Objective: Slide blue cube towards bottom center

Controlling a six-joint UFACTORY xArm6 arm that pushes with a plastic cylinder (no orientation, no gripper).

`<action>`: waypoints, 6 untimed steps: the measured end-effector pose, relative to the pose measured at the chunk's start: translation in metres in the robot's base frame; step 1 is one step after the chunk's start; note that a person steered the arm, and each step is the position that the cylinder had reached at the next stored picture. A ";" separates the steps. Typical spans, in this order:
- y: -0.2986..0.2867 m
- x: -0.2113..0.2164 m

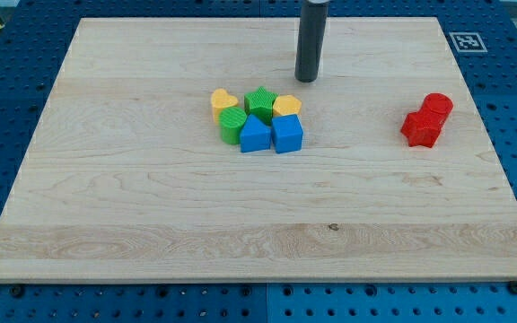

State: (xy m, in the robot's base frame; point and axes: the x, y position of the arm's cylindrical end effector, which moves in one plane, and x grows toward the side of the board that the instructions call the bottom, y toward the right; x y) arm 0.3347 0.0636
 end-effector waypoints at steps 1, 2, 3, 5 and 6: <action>0.001 0.020; 0.014 0.067; 0.018 0.088; -0.004 0.088; -0.034 0.080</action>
State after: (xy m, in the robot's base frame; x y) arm 0.4145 0.0298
